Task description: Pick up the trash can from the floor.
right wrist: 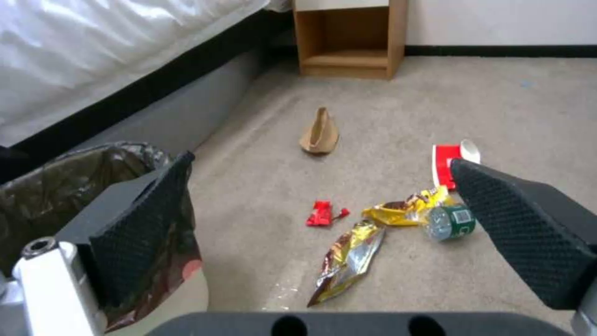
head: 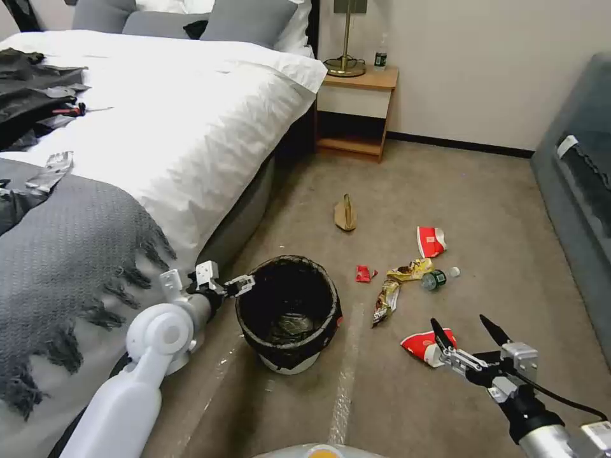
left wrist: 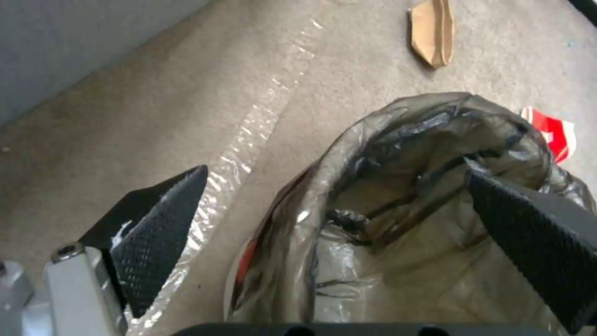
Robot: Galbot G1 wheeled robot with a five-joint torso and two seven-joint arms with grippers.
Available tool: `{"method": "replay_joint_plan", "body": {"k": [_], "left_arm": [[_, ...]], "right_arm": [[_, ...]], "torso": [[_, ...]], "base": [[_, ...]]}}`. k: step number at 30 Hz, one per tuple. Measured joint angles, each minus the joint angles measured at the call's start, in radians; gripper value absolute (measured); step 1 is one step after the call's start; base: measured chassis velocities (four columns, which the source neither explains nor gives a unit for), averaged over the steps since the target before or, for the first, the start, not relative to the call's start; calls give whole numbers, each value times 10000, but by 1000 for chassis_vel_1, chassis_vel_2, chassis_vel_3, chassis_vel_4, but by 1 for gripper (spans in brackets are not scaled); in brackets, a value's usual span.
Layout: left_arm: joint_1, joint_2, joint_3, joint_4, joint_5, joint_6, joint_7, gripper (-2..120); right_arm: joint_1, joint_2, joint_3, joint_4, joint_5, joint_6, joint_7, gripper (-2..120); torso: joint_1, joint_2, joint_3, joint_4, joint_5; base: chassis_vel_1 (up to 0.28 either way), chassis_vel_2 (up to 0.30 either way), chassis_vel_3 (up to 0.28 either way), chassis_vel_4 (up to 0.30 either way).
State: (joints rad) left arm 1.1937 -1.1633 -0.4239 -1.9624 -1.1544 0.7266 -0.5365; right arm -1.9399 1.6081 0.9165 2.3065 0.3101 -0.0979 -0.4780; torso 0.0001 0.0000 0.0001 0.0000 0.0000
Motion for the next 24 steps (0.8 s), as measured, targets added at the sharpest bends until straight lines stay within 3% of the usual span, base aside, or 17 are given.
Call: {"method": "replay_joint_plan", "body": {"k": [16,20,24], "left_arm": [[-353,-246,439,667,21,45,-124,94],[-661,-265,550,878,29,82,-136,85],[-790,-325,606,1024,45,87,-134,68]], "right_arm": [[309,0,317,-459,57,-72,109,100],[313,0,327,-468,68,-74,113,100],[364,0,464,-574,209,-83,163,100]], "torso": [[0,0,0,1,0],[0,0,0,-2,0],[0,0,0,-1,0]], "base": [[0,0,0,0],[0,0,0,0],[0,0,0,0]]}}
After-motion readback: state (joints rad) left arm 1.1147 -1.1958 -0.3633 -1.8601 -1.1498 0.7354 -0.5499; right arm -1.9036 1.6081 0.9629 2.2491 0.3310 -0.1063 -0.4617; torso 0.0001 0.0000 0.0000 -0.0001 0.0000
